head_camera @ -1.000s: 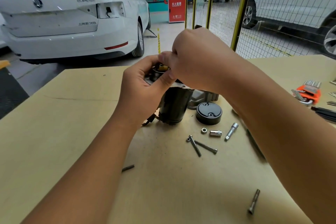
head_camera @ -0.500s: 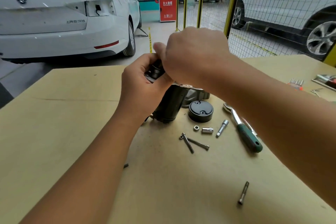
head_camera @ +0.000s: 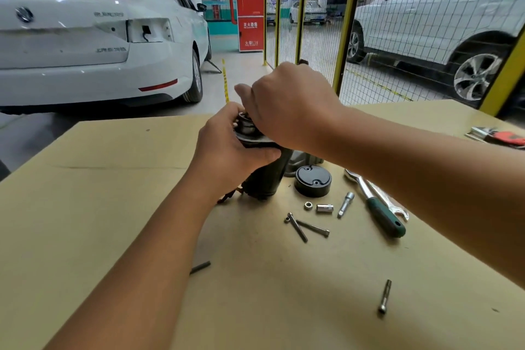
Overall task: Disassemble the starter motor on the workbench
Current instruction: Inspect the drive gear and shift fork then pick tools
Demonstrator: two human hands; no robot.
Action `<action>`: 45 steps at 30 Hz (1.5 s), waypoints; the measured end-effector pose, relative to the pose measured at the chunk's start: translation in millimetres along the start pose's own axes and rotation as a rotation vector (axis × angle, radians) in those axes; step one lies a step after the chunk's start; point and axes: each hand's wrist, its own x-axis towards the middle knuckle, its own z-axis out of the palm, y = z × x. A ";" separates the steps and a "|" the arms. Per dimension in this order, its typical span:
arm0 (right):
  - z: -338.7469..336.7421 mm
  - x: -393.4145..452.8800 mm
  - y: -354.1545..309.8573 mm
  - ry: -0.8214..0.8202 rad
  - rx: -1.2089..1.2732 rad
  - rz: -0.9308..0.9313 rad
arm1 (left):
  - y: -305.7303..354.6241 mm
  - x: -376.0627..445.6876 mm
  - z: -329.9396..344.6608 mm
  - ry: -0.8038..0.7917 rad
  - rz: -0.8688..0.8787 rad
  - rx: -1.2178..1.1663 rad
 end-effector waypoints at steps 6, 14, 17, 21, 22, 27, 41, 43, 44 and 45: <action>2.8 -0.5 0.2 -0.031 -0.004 0.064 | 3.0 -3.3 -2.5 -0.023 0.037 -0.014; 12.2 -6.5 -6.8 0.049 0.144 0.255 | -1.0 -7.2 0.2 0.084 0.272 0.005; 10.0 -8.9 -5.7 0.008 0.316 0.321 | -2.7 -9.5 7.6 0.241 0.395 0.146; 6.2 -11.1 3.4 -0.054 0.620 0.323 | -2.7 -11.8 14.7 0.292 0.431 0.142; 5.7 -13.7 5.5 -0.064 0.689 0.325 | -3.5 -11.7 15.8 0.281 0.418 0.107; 17.0 -34.0 4.3 0.153 0.873 0.352 | -5.0 -10.4 20.0 0.293 0.388 0.020; 36.5 -36.0 12.6 0.247 1.133 0.329 | -2.7 -13.2 11.7 0.195 0.322 -0.207; 31.4 -32.1 17.7 0.185 1.089 0.291 | -1.9 -12.1 7.5 0.148 0.278 -0.266; 29.4 -30.0 19.6 0.164 1.055 0.268 | -2.6 -11.2 5.4 0.131 0.271 -0.290; 27.8 -28.7 20.0 0.152 1.027 0.253 | -3.8 -11.0 3.4 0.111 0.270 -0.302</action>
